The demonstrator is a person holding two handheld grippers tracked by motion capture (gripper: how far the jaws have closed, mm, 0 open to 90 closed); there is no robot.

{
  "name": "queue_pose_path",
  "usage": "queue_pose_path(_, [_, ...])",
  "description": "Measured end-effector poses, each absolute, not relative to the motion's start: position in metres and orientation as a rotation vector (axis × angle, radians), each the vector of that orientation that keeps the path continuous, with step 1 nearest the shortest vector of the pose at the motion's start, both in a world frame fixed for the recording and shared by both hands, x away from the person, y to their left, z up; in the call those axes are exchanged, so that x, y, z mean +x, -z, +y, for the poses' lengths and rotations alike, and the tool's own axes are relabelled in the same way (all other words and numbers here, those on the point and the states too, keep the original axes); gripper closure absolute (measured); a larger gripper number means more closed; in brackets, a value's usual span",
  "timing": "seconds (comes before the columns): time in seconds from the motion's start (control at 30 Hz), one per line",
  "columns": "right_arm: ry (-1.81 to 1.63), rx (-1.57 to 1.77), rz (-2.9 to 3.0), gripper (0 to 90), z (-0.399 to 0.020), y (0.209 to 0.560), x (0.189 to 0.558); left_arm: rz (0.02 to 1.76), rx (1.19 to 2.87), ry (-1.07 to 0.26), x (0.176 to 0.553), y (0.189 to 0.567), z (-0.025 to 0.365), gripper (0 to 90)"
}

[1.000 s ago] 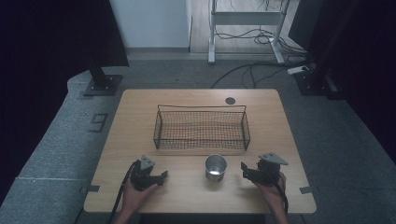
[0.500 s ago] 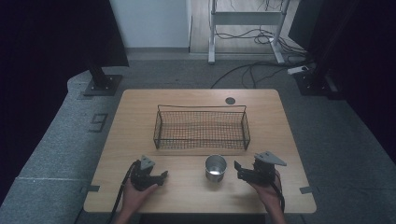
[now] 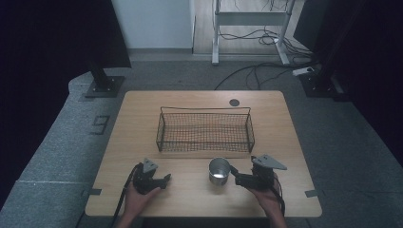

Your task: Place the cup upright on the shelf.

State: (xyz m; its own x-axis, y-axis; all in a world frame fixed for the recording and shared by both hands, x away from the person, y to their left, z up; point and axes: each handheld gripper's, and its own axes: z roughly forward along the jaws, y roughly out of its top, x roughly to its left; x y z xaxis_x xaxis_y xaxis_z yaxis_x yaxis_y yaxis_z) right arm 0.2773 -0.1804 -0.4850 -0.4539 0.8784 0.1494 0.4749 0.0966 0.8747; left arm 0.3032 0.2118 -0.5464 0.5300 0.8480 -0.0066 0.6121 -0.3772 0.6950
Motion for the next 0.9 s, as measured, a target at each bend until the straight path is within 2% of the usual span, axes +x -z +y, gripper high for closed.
queue_pose_path(0.9, [-1.349, 1.251, 2.057, 6.0, -0.141, 0.487, 0.278, 1.178, 2.120, -0.469, 0.303, 0.546, 0.212, 21.3])
